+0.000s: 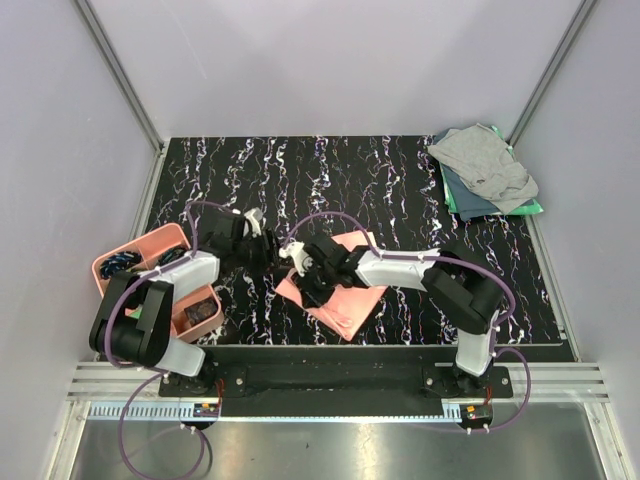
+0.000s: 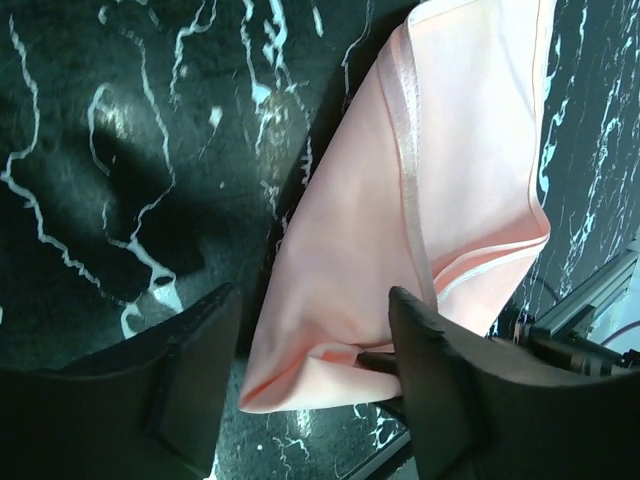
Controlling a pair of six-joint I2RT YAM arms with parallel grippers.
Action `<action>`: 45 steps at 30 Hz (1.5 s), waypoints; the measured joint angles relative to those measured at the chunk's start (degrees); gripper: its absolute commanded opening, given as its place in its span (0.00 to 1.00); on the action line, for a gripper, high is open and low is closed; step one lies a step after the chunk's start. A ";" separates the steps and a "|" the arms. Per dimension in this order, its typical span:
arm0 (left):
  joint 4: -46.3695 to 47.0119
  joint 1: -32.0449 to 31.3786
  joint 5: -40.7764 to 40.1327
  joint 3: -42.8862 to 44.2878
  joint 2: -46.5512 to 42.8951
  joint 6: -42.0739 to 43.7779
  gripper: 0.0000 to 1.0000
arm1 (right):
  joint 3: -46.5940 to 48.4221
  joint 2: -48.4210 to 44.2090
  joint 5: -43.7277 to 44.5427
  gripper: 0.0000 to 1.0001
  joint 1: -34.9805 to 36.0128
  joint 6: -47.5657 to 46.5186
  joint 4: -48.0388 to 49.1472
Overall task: Fold the napkin, place the utensils inside, and roll it up
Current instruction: Roll the napkin with the utensil
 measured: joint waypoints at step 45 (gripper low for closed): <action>25.11 0.15 12.11 -20.48 -1.46 -10.05 0.00 | -2.34 6.05 -34.12 0.31 -10.54 1.60 0.74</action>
